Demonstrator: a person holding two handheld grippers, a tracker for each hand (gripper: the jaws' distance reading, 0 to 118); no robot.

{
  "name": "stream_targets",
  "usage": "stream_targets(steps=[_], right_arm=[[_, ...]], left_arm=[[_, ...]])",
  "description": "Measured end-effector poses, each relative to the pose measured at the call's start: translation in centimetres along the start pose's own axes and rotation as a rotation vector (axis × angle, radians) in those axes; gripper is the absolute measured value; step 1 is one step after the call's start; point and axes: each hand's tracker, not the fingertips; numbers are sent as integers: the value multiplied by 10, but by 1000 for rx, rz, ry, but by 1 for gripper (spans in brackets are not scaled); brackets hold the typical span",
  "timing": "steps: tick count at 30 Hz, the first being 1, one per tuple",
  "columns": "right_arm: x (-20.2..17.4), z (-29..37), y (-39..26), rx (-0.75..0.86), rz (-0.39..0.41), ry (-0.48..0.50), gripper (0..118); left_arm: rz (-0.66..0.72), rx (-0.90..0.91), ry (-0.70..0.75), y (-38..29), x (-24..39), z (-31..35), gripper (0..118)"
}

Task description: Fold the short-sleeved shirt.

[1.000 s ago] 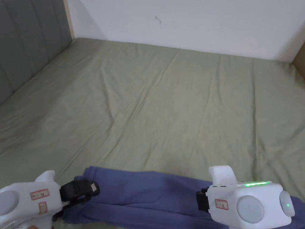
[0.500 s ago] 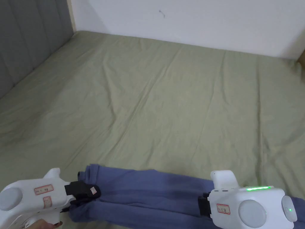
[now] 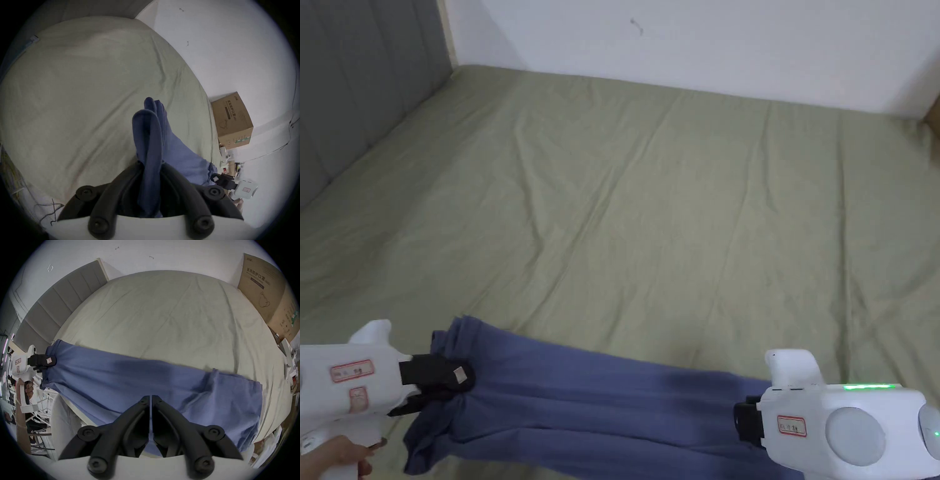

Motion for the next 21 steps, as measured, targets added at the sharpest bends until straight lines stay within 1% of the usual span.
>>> stream_targets(steps=[2,5,6,9,11,14,15,16,21], right_arm=[[1,1,0,0,-7,4,2],[2,1,0,2,-8,4,2],[2,1,0,5,-8,3,2],[3,1,-2,6,-13,10,2],[4,1,-4,3,-15,9,2],[8,4,-8,6,-23,17,2],[10,5,-9,9,-28,21,2],[12,6,-10,12,-32,21,2],[26,15,-14,34,-71,27,2]], left_arm=[[6,21,39,6,-5,7,5],[-42,34,149,13,-10,18,5],[-48,40,158,15,-11,22,5],[-6,56,147,19,-15,29,5],[-1,60,159,17,-8,29,5],[-69,65,225,9,16,27,5],[-72,74,234,7,27,27,5],[-84,77,231,5,38,28,6],[-231,64,162,-12,112,28,6]])
